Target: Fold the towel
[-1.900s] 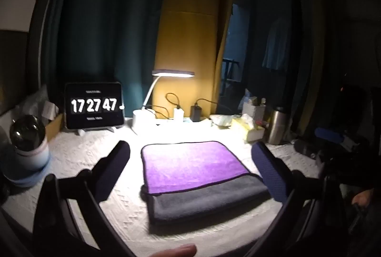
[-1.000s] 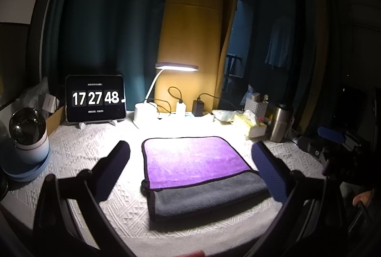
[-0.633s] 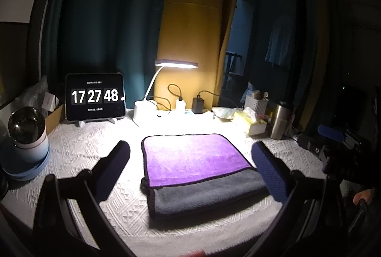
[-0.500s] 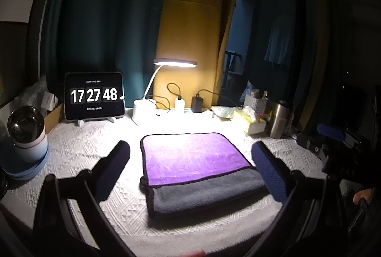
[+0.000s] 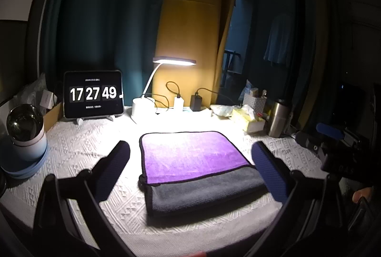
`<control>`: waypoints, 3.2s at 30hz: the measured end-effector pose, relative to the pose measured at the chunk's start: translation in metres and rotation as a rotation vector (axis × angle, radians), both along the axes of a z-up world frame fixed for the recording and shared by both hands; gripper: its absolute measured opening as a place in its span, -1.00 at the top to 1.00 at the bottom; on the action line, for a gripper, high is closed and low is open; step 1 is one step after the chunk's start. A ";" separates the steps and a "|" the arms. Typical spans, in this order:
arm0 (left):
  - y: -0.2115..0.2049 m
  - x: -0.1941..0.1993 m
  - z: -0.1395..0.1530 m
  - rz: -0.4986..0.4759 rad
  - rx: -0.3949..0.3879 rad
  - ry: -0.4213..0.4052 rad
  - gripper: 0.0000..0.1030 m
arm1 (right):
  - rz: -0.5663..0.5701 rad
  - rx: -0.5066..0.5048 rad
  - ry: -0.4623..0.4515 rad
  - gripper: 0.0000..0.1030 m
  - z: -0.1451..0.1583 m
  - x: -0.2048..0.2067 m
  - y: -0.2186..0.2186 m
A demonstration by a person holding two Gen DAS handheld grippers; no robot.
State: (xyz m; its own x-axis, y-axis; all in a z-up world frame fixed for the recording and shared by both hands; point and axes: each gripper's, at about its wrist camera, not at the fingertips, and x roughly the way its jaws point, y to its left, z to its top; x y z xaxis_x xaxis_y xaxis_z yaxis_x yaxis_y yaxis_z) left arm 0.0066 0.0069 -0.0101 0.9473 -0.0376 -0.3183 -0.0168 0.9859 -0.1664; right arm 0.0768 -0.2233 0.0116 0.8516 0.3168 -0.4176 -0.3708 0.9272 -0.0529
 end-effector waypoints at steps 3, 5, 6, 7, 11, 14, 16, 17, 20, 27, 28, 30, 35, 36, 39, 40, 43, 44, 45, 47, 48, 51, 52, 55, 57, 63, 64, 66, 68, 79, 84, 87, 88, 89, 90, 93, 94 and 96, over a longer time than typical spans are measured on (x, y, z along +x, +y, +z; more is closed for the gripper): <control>0.000 0.000 0.000 0.000 0.001 0.001 -0.99 | 0.001 0.000 0.001 -0.72 0.000 0.000 0.000; 0.001 0.001 0.001 -0.001 0.002 0.002 -0.99 | 0.002 0.001 0.000 -0.72 0.000 0.000 -0.001; 0.001 0.001 0.001 -0.002 0.002 0.002 -0.99 | 0.002 0.000 0.000 -0.72 0.000 0.000 0.000; 0.000 0.001 0.000 -0.003 0.002 0.002 -0.99 | 0.002 0.000 0.000 -0.72 -0.001 0.000 -0.001; -0.001 0.002 -0.001 -0.006 0.003 0.003 -0.99 | 0.001 0.001 0.002 -0.72 -0.001 0.000 -0.001; -0.002 0.001 -0.001 -0.005 0.004 0.003 -0.99 | 0.002 0.001 0.003 -0.72 -0.001 0.000 0.000; -0.003 0.001 -0.001 -0.004 0.004 0.002 -0.99 | 0.001 0.001 0.003 -0.72 -0.001 0.001 -0.001; -0.003 0.001 -0.001 -0.005 0.005 0.002 -0.99 | 0.002 0.001 0.003 -0.72 -0.001 0.001 -0.001; -0.004 0.001 -0.001 -0.007 0.005 0.002 -0.99 | 0.002 0.001 0.004 -0.72 -0.001 0.001 -0.001; -0.007 0.000 -0.003 -0.014 0.009 -0.001 -0.99 | 0.001 0.001 0.005 -0.72 -0.002 0.000 0.000; -0.007 0.001 -0.003 -0.014 0.010 -0.001 -0.99 | 0.002 0.001 0.006 -0.72 -0.002 0.000 0.000; -0.007 0.001 -0.002 -0.015 0.009 -0.001 -0.99 | 0.001 0.001 0.006 -0.72 -0.002 0.000 0.000; -0.008 0.001 -0.003 -0.019 0.010 -0.002 -0.99 | 0.002 0.001 0.007 -0.72 -0.002 0.001 0.000; -0.008 0.000 -0.003 -0.020 0.010 -0.003 -0.99 | 0.002 0.000 0.007 -0.72 -0.001 0.001 0.000; -0.008 0.000 -0.003 -0.024 0.010 -0.003 -0.99 | 0.001 0.000 0.008 -0.72 -0.001 0.001 0.000; -0.008 0.000 -0.003 -0.024 0.010 -0.002 -0.99 | 0.001 0.000 0.008 -0.72 -0.001 0.001 0.000; -0.008 0.000 -0.004 -0.024 0.009 -0.002 -0.99 | 0.003 -0.001 0.011 -0.72 -0.003 0.000 0.001; -0.008 0.000 -0.004 -0.024 0.009 -0.002 -0.99 | 0.004 -0.001 0.012 -0.72 -0.005 0.000 0.001; -0.008 0.000 -0.004 -0.024 0.009 -0.002 -0.99 | 0.004 -0.002 0.014 -0.72 -0.005 0.000 0.001; -0.008 0.000 -0.004 -0.023 0.009 -0.001 -0.99 | 0.004 -0.002 0.017 -0.72 -0.016 0.000 0.001; -0.009 0.001 -0.004 -0.022 0.008 -0.002 -0.99 | 0.004 -0.002 0.019 -0.72 -0.018 -0.002 0.001; -0.008 0.002 -0.006 -0.019 0.004 0.000 -0.99 | 0.006 -0.002 0.022 -0.72 -0.018 -0.001 0.002; -0.009 0.003 -0.007 -0.019 0.005 0.003 -0.99 | 0.007 -0.002 0.025 -0.72 -0.018 0.001 0.003; -0.009 0.008 -0.010 -0.019 0.006 0.020 -0.99 | 0.008 -0.001 0.040 -0.72 -0.018 0.007 0.004; -0.009 0.014 -0.013 -0.017 0.006 0.037 -0.99 | 0.009 0.000 0.052 -0.72 -0.021 0.012 0.005; -0.006 0.038 -0.028 -0.016 -0.001 0.113 -0.98 | 0.010 -0.003 0.108 -0.72 -0.033 0.031 0.006; -0.006 0.042 -0.031 -0.016 -0.002 0.126 -0.98 | 0.011 -0.004 0.118 -0.72 -0.035 0.034 0.007; -0.004 0.051 -0.037 -0.015 -0.005 0.153 -0.97 | 0.007 -0.005 0.138 -0.72 -0.040 0.041 0.006; -0.002 0.059 -0.043 -0.012 -0.009 0.178 -0.97 | 0.003 -0.006 0.160 -0.72 -0.046 0.049 0.005; 0.012 0.093 -0.077 0.006 -0.048 0.301 -0.97 | 0.013 -0.013 0.253 -0.69 -0.072 0.088 0.000; 0.019 0.103 -0.095 0.017 -0.069 0.355 -0.88 | 0.020 -0.014 0.308 -0.51 -0.089 0.102 -0.006; 0.023 0.110 -0.106 0.022 -0.087 0.393 -0.76 | 0.027 -0.013 0.333 -0.40 -0.098 0.110 -0.009; 0.025 0.112 -0.110 0.026 -0.091 0.405 -0.75 | 0.030 -0.013 0.342 -0.37 -0.101 0.112 -0.009; 0.026 0.114 -0.113 0.030 -0.097 0.416 -0.73 | 0.033 -0.011 0.350 -0.36 -0.104 0.115 -0.010; 0.028 0.115 -0.116 0.034 -0.102 0.426 -0.72 | 0.038 -0.009 0.359 -0.32 -0.107 0.118 -0.011; 0.034 0.120 -0.124 0.046 -0.120 0.453 -0.58 | 0.048 -0.008 0.383 -0.23 -0.115 0.125 -0.012; 0.036 0.121 -0.127 0.047 -0.126 0.461 -0.49 | 0.052 -0.007 0.393 -0.17 -0.118 0.128 -0.013; 0.039 0.124 -0.133 0.051 -0.139 0.484 -0.39 | 0.056 -0.005 0.408 -0.06 -0.123 0.131 -0.014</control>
State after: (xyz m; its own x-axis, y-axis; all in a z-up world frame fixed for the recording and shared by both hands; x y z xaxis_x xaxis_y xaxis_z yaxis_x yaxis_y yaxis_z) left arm 0.1304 0.0461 -0.1432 0.6942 -0.0679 -0.7166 -0.1725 0.9508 -0.2572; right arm 0.2077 -0.2374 -0.1111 0.5975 0.3552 -0.7189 -0.4124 0.9050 0.1044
